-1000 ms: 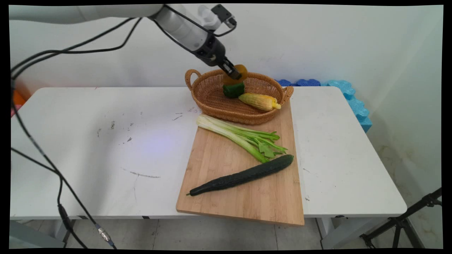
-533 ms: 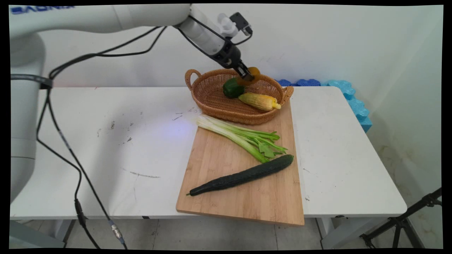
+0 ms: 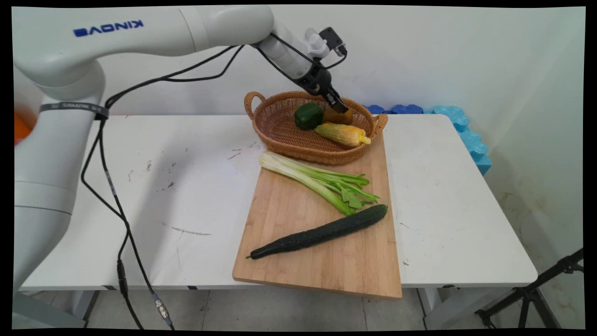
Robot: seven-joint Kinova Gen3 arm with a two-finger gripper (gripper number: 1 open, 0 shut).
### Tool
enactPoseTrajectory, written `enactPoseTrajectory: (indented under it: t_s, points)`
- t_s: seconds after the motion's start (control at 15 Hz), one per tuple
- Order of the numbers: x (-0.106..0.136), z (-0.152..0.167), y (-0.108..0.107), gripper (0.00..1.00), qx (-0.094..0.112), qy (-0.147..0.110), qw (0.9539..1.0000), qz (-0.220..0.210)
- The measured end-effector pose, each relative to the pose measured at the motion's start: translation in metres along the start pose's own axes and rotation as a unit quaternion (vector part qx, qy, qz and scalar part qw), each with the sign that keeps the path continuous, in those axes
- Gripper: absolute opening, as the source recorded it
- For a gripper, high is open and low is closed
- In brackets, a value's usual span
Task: Place the picked object in the vegetable basket
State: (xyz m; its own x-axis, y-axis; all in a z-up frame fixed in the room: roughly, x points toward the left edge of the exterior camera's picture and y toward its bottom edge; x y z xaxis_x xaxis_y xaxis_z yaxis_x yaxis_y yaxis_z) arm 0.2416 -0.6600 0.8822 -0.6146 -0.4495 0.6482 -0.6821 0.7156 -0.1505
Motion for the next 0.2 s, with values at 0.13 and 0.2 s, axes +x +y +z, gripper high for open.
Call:
enactPoseTrajectory:
  t_s: [0.13,0.2]
  points:
    - [0.0015,0.0087,-0.0019,1.0,-0.002,0.001,1.0,0.003]
    - [0.002,0.0109,-0.0024,1.0,-0.002,0.002,1.0,0.003]
